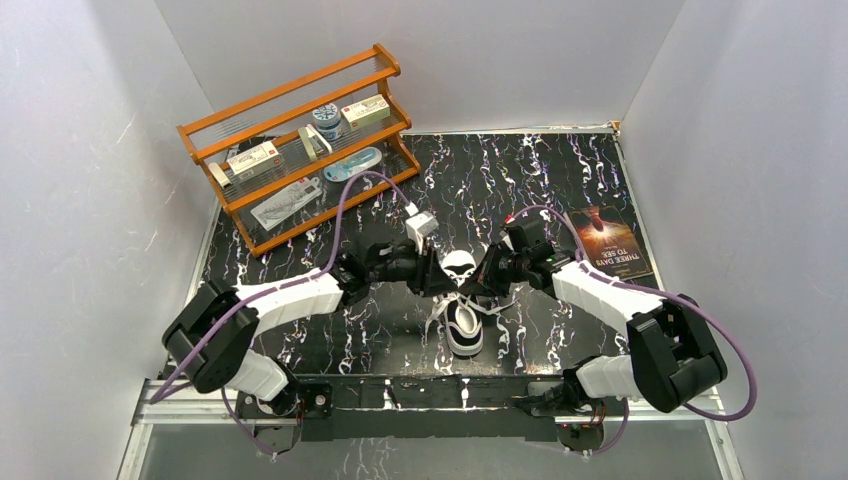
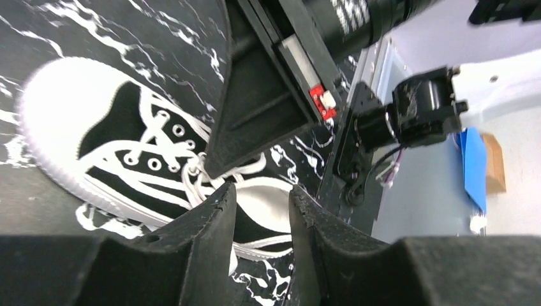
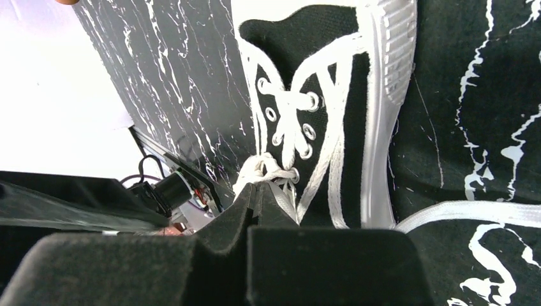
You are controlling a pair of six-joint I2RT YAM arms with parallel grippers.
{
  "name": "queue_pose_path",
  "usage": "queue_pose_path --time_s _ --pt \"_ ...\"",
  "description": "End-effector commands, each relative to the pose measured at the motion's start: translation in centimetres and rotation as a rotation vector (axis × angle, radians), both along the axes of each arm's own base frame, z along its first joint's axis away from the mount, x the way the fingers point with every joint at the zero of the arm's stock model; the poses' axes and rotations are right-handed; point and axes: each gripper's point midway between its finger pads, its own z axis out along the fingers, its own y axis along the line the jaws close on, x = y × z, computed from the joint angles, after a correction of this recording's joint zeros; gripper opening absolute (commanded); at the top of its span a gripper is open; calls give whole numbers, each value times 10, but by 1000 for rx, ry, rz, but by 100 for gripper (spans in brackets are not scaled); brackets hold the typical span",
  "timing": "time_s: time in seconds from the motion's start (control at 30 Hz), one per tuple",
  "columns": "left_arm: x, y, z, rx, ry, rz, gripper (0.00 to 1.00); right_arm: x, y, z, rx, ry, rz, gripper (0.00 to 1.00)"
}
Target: Tie the shoes
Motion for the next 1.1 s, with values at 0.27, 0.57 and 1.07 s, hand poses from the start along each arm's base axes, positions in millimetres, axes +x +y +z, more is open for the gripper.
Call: queue_pose_path --time_s 0.27,0.57,1.07 --pt "30 -1 -10 101 20 -64 33 5 -2 13 27 -71 -15 0" --pt "25 -8 -27 107 57 -120 29 6 -2 13 29 -70 -15 0" --pt "20 -9 -43 148 57 -126 21 8 -1 14 29 -72 -16 0"
